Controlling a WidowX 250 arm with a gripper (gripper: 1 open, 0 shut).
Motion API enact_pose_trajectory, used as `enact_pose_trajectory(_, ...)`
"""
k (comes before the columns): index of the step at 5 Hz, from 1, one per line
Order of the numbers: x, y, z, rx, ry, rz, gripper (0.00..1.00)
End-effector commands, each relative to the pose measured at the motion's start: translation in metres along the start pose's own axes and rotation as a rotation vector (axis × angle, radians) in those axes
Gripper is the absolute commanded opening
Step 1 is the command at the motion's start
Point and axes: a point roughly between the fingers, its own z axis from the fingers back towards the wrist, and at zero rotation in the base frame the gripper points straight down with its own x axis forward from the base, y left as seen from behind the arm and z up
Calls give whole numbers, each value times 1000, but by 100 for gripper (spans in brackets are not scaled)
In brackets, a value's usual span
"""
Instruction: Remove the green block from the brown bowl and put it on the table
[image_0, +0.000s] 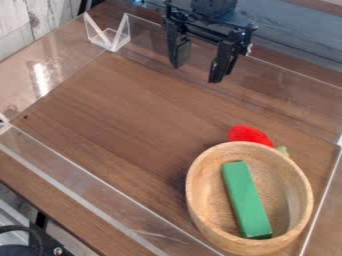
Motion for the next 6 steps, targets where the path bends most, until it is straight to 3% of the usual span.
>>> enact_pose_trajectory(1, -9, -22, -8, -20, 20, 112, 100)
enact_pose_trajectory(2, -23, -57, -9, -54, 28, 274, 100)
enact_pose_trajectory(3, -35, -96, -16, -89, 27, 381, 100)
enact_pose_trajectory(4, -38, -125, -26, -119, 18, 511, 100)
enact_pose_trajectory(5, -39, -138, -39, -146, 19, 629, 100)
enact_pose_trajectory(6, -43, -144, -52, -165, 10, 691, 100)
